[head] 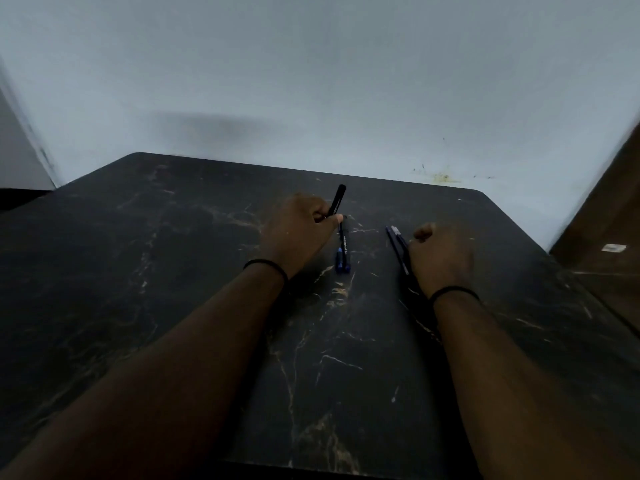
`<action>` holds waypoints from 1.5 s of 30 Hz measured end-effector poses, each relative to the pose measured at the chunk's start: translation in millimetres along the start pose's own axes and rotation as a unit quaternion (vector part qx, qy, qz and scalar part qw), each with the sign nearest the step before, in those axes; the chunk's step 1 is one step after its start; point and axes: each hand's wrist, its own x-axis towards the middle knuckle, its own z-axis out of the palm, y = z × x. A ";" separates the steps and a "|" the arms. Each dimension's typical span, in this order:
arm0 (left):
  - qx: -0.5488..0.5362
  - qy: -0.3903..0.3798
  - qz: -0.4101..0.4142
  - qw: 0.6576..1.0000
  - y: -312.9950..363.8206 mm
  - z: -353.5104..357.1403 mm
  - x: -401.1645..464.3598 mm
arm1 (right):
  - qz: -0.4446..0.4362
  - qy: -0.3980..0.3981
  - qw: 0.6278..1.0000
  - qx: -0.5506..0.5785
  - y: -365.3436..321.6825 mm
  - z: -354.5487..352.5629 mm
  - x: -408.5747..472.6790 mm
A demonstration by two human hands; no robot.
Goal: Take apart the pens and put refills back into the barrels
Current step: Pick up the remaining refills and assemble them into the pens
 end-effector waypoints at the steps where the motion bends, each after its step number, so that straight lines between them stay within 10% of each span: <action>1: -0.003 0.002 0.000 1.000 0.0 0.3 -0.1 | -0.003 0.003 1.000 0.000 -0.1 0.0 -0.2; 45: 0.010 0.005 0.006 1.000 -2.4 2.4 0.7 | -0.024 -0.003 0.999 -0.032 -7.3 -1.6 -4.5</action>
